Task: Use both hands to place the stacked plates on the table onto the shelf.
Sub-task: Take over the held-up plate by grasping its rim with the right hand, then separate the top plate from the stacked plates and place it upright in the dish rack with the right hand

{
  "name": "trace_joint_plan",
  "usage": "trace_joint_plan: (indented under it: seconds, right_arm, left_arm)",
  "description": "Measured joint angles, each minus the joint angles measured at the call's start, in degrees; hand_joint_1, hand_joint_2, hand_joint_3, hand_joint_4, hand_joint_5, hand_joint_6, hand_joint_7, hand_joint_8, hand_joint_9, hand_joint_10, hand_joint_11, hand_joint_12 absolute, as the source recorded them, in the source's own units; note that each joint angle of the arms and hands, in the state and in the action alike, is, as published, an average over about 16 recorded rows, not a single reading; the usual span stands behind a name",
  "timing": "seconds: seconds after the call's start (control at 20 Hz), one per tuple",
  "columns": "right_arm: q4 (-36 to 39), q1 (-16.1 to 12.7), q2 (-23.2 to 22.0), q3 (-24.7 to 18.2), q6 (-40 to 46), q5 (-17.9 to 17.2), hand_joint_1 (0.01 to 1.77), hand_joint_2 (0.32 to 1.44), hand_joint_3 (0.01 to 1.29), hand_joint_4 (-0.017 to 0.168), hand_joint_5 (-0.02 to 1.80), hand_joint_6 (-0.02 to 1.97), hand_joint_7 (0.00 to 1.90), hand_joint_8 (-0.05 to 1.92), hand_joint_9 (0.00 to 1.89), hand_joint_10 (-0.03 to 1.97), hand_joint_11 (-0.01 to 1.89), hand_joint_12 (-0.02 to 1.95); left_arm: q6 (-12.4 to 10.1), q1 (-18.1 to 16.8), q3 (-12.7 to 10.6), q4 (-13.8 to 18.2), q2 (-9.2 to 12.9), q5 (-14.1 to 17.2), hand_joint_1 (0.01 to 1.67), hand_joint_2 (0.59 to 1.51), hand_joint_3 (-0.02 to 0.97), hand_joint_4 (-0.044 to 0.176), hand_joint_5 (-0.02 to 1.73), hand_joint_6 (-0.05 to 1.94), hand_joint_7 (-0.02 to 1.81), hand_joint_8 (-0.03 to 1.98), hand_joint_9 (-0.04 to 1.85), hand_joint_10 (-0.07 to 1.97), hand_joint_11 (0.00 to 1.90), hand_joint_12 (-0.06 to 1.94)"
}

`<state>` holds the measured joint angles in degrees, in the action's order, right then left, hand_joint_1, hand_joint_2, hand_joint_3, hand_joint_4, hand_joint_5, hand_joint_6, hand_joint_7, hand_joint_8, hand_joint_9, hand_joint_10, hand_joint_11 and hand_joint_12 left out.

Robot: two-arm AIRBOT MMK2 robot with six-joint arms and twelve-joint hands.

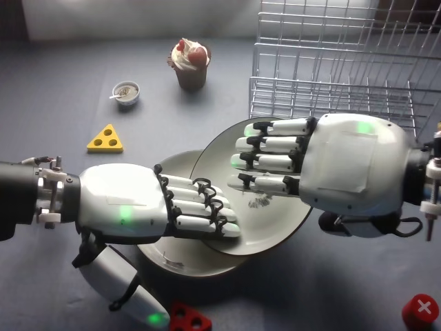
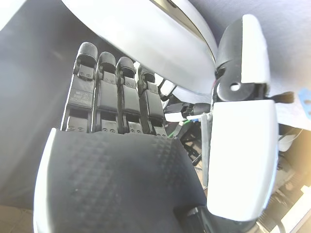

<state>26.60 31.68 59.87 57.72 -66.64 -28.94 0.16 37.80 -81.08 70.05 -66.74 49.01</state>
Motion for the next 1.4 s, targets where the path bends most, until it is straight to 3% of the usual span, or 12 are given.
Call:
trace_joint_plan:
  seconds: [0.3,0.75,1.1,1.4]
  right_arm:
    - [-0.90,0.04,2.85,2.24,-0.42,-0.23,1.15,0.95,0.02,0.002,0.47,0.07,0.41,0.03,0.39,0.04,0.42,0.16]
    - [-2.43,0.03,3.38,1.48,-0.76,-1.46,1.27,0.97,0.02,-0.005,0.78,0.44,0.83,0.33,0.84,0.44,0.81,0.80]
    - [-4.23,0.01,1.87,-1.22,-1.44,-1.98,1.32,0.96,0.01,-0.006,0.87,0.69,1.00,0.54,1.06,0.71,0.99,1.17]
    - [-6.60,-0.08,0.28,-3.96,-2.33,-1.84,1.34,0.96,0.01,-0.005,0.89,0.71,1.04,0.54,1.11,0.72,1.02,1.15]
  left_arm:
    - [0.00,-0.02,-0.16,-0.31,-0.14,0.06,0.10,0.992,0.004,-0.004,0.09,0.00,0.08,-0.01,0.09,-0.01,0.11,-0.01]
    - [-0.02,-0.24,-0.21,-2.94,0.39,0.21,0.12,0.998,0.005,-0.003,0.10,0.01,0.09,-0.01,0.11,-0.01,0.13,0.00]
    - [-0.04,-2.31,-0.21,-6.79,3.21,1.66,0.13,1.002,0.004,-0.001,0.11,0.02,0.12,0.00,0.12,0.00,0.13,0.01]
    - [-0.05,-4.59,-0.38,-9.09,7.26,3.37,0.13,1.000,0.004,0.000,0.11,0.02,0.12,0.00,0.12,0.01,0.13,0.01]
